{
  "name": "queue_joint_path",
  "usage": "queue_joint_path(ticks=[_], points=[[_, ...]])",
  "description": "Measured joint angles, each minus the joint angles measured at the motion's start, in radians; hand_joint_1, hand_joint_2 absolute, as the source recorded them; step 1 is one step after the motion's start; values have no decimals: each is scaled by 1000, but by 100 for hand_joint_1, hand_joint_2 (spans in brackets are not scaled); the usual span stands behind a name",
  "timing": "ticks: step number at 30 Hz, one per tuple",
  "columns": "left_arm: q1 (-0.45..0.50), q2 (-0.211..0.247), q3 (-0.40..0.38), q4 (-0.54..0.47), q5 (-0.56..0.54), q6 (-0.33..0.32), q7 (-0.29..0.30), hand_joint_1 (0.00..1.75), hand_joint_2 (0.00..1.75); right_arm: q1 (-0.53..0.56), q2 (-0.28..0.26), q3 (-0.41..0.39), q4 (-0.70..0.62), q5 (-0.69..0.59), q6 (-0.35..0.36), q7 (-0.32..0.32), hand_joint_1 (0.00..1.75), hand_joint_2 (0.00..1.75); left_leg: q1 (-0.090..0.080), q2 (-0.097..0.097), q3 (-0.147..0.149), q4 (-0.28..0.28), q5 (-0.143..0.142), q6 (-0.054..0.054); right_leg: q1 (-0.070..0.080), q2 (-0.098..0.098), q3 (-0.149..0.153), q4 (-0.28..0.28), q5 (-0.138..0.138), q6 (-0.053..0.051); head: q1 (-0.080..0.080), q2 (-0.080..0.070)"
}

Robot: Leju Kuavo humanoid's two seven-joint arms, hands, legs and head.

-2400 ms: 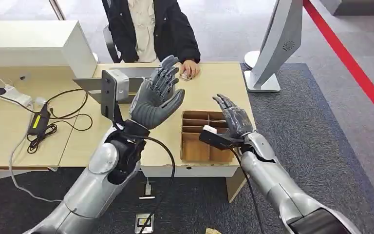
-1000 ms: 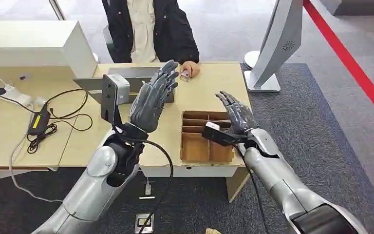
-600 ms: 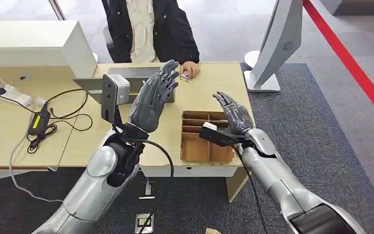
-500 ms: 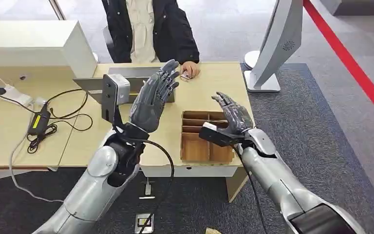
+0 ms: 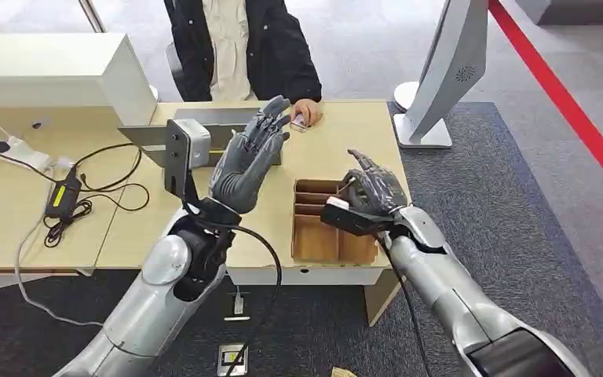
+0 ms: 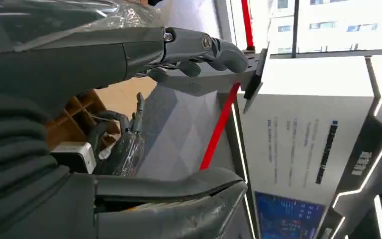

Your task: Pass the card to the sensor for recognition and then transmit it.

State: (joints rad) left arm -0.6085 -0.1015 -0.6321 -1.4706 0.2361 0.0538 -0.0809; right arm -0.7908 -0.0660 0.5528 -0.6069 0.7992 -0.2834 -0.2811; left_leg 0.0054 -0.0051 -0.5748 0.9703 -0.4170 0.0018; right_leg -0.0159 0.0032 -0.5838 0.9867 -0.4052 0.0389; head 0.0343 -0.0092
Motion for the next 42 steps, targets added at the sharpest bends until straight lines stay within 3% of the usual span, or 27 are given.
queue_joint_path(ticks=[9, 15, 28, 36, 42], points=[[7, 2, 6, -10, -3, -3, 13, 0, 175, 15, -14, 0, -38, -1, -2, 19, 175, 175, 0, 0, 0, 0, 0, 0, 0, 0, 0, 0, 0, 0, -1, 0], [13, 3, 8, -11, -16, -21, 14, 0, 175, 5, -18, -6, -58, -10, -48, 20, 175, 175, 0, 0, 0, 0, 0, 0, 0, 0, 0, 0, 0, 0, -1, 0], [-2, 2, 8, -9, -31, -32, -10, 0, 175, -174, -41, -76, -47, -42, -179, -23, 175, 175, 0, 0, 0, 0, 0, 0, 0, 0, 0, 0, 0, 0, 0, 0], [-6, -8, 8, -3, -33, -44, -27, 0, 175, -193, -42, -89, -19, -46, -194, -26, 175, 175, 0, 0, 0, 0, 0, 0, 0, 0, 0, 0, 0, 0, -1, 0], [-18, -23, 7, 17, -23, -74, -53, 0, 175, -227, -41, -89, 21, -21, -160, -33, 175, 175, 0, 0, 0, 0, 0, 0, 0, 0, 0, 0, 0, 0, 0, 0]])
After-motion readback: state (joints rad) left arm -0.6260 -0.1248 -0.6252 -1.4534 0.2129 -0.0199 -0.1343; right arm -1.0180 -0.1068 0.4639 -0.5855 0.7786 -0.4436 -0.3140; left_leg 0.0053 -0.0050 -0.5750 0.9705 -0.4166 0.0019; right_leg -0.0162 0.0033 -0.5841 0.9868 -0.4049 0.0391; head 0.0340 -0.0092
